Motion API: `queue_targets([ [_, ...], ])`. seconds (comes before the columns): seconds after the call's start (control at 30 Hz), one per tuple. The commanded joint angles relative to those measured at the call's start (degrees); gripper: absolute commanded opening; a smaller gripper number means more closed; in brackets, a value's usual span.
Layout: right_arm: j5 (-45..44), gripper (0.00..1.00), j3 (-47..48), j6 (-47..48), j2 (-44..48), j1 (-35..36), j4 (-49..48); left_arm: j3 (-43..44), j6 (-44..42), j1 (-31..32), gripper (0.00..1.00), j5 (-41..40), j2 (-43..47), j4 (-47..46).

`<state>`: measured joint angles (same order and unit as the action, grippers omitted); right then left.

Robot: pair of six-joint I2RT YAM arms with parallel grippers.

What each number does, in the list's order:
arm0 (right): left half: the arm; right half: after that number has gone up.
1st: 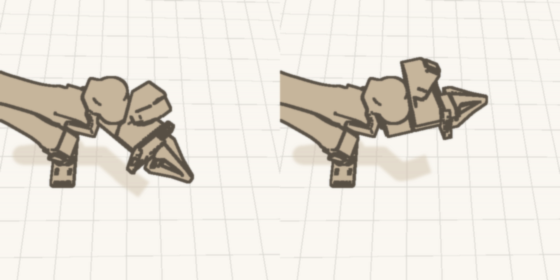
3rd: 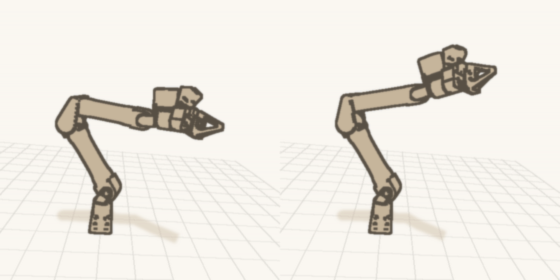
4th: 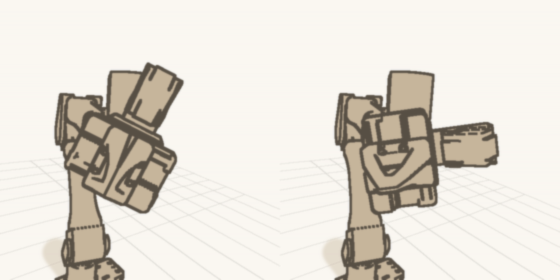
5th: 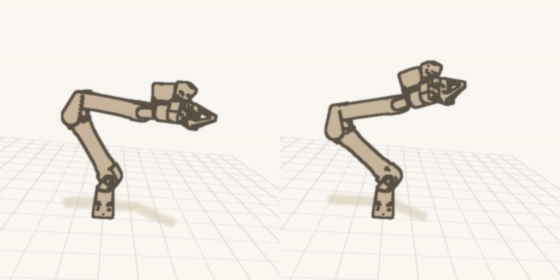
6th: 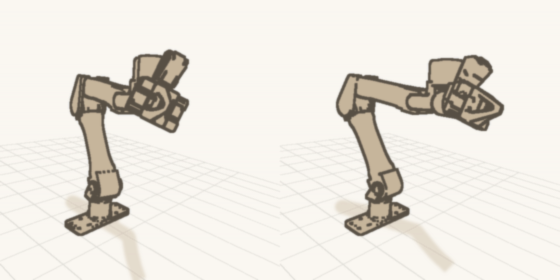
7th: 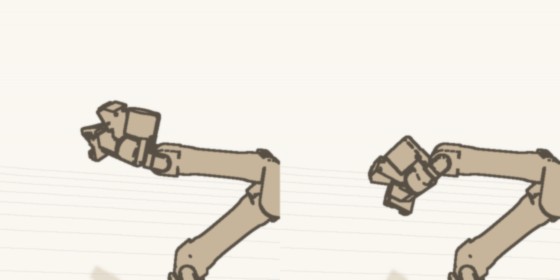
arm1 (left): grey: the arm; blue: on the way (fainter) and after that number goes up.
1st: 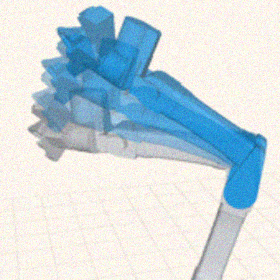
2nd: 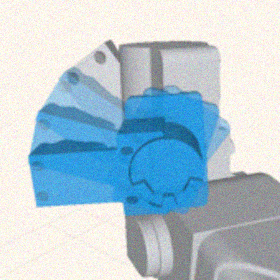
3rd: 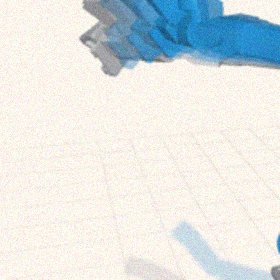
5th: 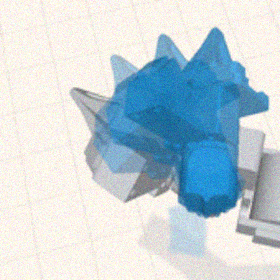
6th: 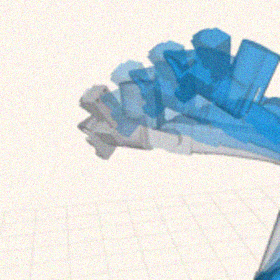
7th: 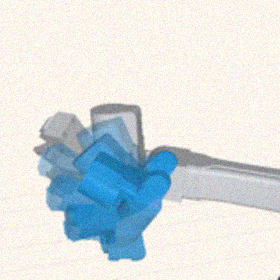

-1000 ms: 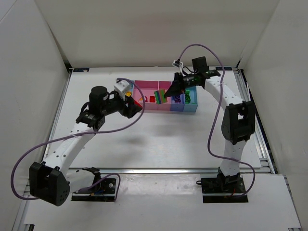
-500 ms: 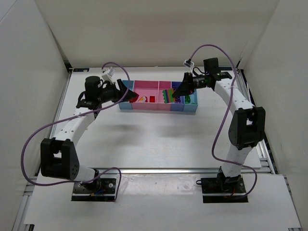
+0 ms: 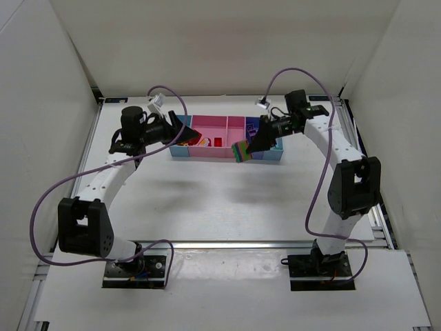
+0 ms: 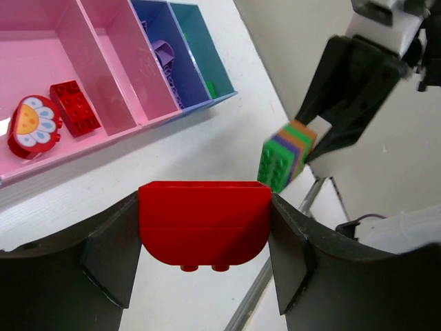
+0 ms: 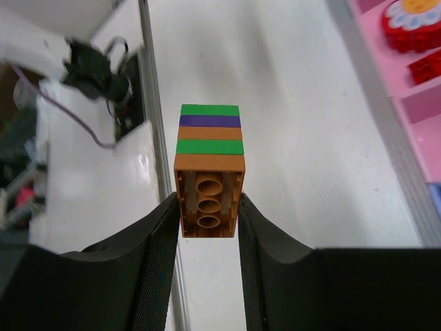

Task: Sort the legos into containers by color

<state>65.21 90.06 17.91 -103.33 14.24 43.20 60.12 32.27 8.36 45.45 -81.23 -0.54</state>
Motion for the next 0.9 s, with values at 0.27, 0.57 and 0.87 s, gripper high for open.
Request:
queue_targets([
  [0.27,-12.29,0.13,-2.87,21.02,-2.84,12.21,12.08,-3.25,-18.63,0.96,0.21,-1.51,9.42,9.58],
  [0.57,-26.00,0.11,-8.32,15.06,-5.04,15.38,-0.20,-7.29,-30.42,3.33,0.20,-7.39,16.01,14.69],
  [0.87,-37.18,0.52,-13.25,11.27,-1.53,19.60,-7.78,-12.56,-38.33,3.50,0.21,-8.98,21.11,16.10],
])
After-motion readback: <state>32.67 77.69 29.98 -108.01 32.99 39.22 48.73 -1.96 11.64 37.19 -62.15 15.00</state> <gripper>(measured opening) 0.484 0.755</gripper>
